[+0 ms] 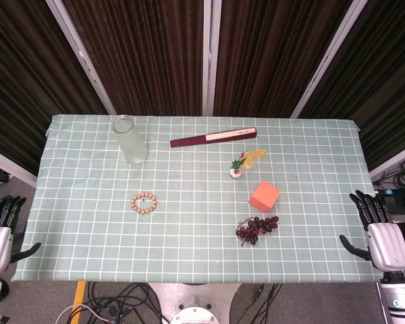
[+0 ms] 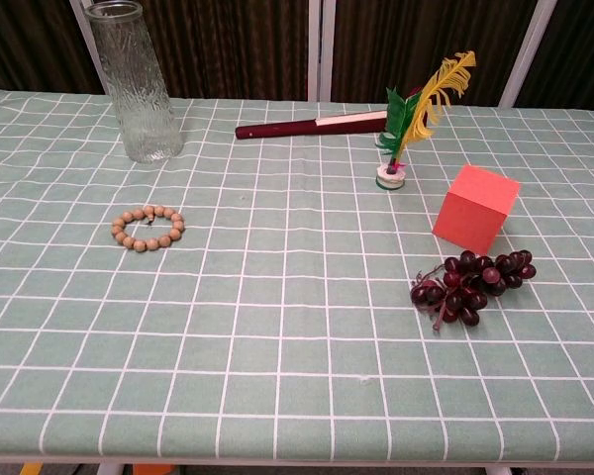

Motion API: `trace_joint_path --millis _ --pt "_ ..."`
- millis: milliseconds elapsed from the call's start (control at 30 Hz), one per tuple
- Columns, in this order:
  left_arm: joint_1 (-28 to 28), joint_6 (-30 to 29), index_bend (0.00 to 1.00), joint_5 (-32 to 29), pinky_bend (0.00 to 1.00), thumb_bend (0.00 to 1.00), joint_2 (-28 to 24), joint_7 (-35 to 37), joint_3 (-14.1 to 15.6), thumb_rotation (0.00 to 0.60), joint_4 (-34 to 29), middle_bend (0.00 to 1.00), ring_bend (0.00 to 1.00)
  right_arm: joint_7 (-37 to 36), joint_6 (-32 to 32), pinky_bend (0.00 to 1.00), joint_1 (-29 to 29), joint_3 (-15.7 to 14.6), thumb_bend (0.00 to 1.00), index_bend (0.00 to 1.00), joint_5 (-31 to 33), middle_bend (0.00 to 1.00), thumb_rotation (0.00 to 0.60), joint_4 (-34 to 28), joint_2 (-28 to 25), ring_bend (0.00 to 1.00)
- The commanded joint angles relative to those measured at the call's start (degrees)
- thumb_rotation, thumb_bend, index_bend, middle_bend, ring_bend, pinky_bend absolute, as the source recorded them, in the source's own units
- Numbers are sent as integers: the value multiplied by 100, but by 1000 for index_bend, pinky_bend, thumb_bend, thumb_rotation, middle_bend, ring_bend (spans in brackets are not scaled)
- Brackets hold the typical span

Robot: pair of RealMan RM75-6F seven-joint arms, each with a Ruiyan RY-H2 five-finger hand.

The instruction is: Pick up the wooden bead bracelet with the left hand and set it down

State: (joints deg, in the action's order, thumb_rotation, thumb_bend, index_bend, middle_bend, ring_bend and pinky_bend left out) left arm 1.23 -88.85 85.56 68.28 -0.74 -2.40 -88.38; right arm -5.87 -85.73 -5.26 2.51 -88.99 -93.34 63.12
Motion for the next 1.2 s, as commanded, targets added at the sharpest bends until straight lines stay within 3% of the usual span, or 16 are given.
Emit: trace_joint_path --millis 33,267,400,533,700,933,1200 --pt "15 28 83 -1 0 60 19 9 0 600 23 67 0 27 -1 0 -4 14 166 0 8 34 600 -20 -12 0" --pt "78 96 86 56 0 60 47 45 8 600 92 70 0 10 -35 0 13 26 165 0 -9 34 600 -114 -80 0" --pt "296 162 168 354 15 60 -15 -33 -25 600 186 173 9 -74 -116 0 9 83 163 0 -54 34 600 -226 -222 0" --pt "746 267 278 951 76 59 -35 -15 -96 600 379 265 68 52 -206 0 -17 157 162 0 -130 34 600 -345 -359 0" --pt "1547 875 298 1564 88 67 54 230 -109 600 694 287 71 115 -217 0 -28 189 161 0 -140 33 600 -500 -490 0" --pt "2666 1846 324 2005 87 245 603 470 -123 600 1413 329 37 135 -155 0 -46 189 160 0 -105 32 600 -543 -504 0" --pt "3339 2642 366 1860 78 268 1443 371 -43 600 2017 372 37 128 -164 0 18 173 160 0 2 32 600 -522 -499 0"
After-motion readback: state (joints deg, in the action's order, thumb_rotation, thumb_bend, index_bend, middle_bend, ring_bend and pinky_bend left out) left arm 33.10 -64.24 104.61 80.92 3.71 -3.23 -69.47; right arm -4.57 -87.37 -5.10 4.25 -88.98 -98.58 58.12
